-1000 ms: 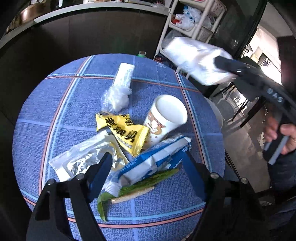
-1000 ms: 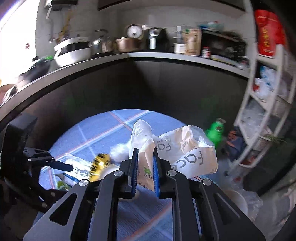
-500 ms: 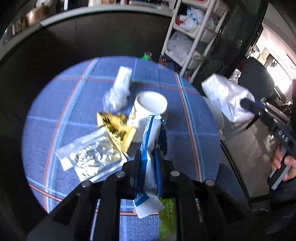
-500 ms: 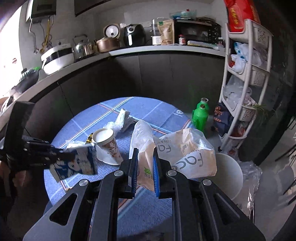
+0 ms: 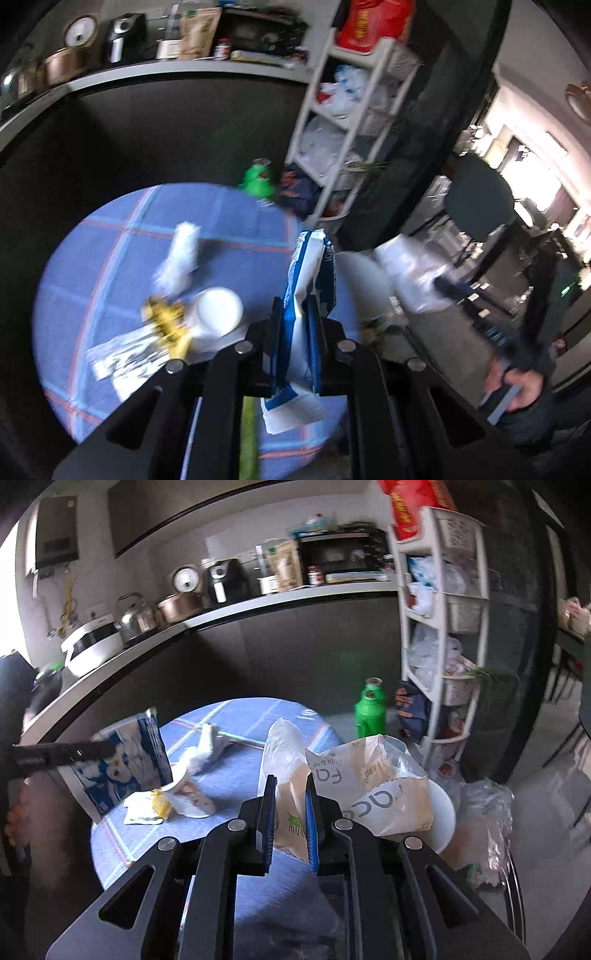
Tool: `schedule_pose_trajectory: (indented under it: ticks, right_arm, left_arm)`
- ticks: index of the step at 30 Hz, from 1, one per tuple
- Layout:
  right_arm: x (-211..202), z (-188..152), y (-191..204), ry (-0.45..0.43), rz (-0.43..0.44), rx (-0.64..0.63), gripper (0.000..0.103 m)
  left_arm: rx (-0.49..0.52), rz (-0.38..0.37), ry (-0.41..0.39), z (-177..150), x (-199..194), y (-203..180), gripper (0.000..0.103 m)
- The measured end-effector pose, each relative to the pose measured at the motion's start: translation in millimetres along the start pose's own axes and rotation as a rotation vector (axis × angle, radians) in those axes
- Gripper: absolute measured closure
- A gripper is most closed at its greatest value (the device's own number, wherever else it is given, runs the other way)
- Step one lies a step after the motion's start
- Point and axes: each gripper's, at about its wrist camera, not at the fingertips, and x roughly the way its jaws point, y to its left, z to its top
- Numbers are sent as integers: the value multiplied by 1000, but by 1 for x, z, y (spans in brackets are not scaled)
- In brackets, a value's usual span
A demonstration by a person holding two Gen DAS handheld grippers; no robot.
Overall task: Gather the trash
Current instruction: 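Carry both items to the white bucket and open both tools to drop them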
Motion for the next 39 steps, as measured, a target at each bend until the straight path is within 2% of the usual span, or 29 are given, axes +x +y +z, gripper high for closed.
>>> schedule_pose_trajectory:
  ticks: [8,12,17,22,30,34,39]
  right_arm:
    - [8,-14,-72,17,-93,103,90]
    - [34,-21,-108,54,-108,149,90]
    - [82,-27,-139,102,-90,179,90]
    - [124,-29,-159,139,-53,201,88]
    - [177,-34,-167,203,-21,160,70]
    - [180,-44,-171,220,-16,160,63]
    - [176,-55,-176,237,-30,168,61]
  left_arm:
    - [77,-118,64,31,76,-67,90]
    - [69,-158,96,41,113,-83,90]
    - [52,-168,128,55,160,-94,90]
    - [41,-160,156,65,205,-99,90]
    - [47,-157,196,73,258,-102,90]
    - [50,-154,223,72,277,-102,90]
    - [63,-152,259,67,301,-109,89]
